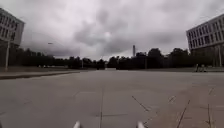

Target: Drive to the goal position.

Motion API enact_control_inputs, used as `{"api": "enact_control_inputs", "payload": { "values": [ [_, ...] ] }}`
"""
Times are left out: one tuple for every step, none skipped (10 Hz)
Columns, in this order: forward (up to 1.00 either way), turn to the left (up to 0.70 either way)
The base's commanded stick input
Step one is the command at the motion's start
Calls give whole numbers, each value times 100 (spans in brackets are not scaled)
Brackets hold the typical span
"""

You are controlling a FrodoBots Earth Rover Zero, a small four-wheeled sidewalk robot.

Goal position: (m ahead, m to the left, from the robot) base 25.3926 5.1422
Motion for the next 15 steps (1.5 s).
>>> {"api": "enact_control_inputs", "payload": {
  "values": [
    [100, 0],
    [100, 0],
    [100, 0],
    [100, 0],
    [100, 0],
    [100, 0],
    [100, 0],
    [100, 0],
    [100, 0],
    [100, 0],
    [100, 0],
    [100, 0],
    [100, 0],
    [100, 0],
    [100, 0]
  ]
}}
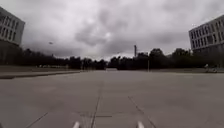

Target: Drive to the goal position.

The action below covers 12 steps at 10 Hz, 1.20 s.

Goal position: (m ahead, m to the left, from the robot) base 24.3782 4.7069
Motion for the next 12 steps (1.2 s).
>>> {"api": "enact_control_inputs", "payload": {
  "values": [
    [100, 0],
    [100, 0],
    [99, 0],
    [99, 0],
    [99, 0],
    [99, 0],
    [99, 0],
    [100, 0],
    [100, 0],
    [100, 0],
    [100, 0],
    [100, 0]
  ]
}}
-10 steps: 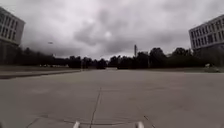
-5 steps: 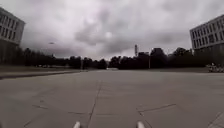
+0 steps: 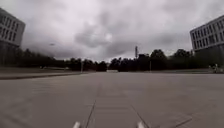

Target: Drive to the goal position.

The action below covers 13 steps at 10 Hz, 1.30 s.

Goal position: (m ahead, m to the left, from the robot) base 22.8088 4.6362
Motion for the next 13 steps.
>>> {"api": "enact_control_inputs", "payload": {
  "values": [
    [100, 0],
    [100, 0],
    [100, 0],
    [100, 0],
    [100, 0],
    [100, 0],
    [100, 0],
    [99, 0],
    [99, 0],
    [100, 0],
    [100, 0],
    [99, 0],
    [87, 0]
  ]
}}
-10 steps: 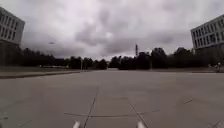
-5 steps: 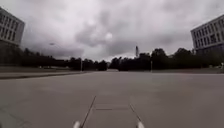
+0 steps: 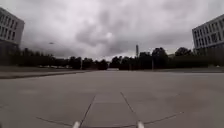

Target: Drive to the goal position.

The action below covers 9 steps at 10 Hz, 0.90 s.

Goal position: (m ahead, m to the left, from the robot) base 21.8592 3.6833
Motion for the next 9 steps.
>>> {"api": "enact_control_inputs", "payload": {
  "values": [
    [81, 0],
    [50, 0],
    [40, 0],
    [12, 0],
    [0, 0],
    [0, 0],
    [54, 0],
    [100, 0],
    [100, 0]
  ]
}}
